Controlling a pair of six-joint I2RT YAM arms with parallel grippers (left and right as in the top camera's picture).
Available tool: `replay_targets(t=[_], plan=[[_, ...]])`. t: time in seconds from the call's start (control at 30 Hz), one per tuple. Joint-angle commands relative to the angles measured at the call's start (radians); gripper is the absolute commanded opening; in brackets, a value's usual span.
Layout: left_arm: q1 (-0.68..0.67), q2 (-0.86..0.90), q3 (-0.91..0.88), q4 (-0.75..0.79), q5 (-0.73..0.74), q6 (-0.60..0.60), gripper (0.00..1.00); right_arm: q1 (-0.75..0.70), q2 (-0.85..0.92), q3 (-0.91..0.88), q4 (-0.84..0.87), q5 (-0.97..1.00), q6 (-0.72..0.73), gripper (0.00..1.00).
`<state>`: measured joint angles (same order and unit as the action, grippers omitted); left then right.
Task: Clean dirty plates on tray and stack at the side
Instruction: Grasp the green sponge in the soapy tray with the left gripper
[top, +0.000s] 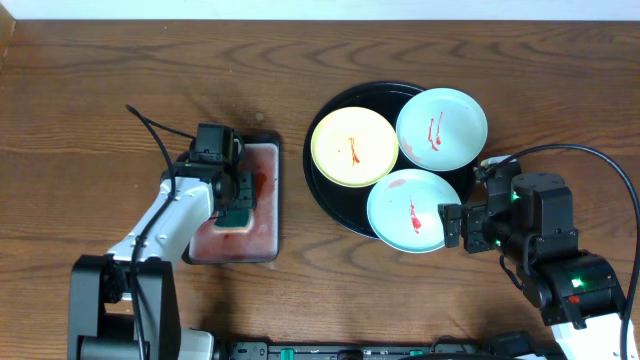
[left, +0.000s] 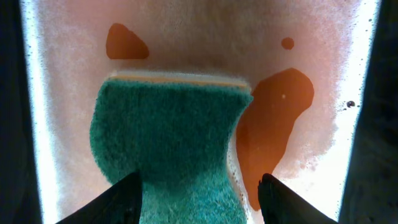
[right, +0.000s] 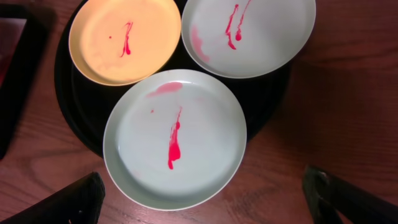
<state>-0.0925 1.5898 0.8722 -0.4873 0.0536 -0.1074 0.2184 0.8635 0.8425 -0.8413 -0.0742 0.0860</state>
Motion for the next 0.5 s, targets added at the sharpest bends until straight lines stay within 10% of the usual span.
replay_targets(t=[0.0, 0.47], plan=[[0.003, 0.026, 0.008, 0.014, 0.005, -0.002, 0.60, 0.003, -0.003, 0.018, -0.002, 0.006, -0.013, 0.99], [0.003, 0.130, 0.008, 0.042, -0.002, -0.006, 0.34, 0.003, -0.003, 0.018, -0.005, 0.006, -0.013, 0.99]])
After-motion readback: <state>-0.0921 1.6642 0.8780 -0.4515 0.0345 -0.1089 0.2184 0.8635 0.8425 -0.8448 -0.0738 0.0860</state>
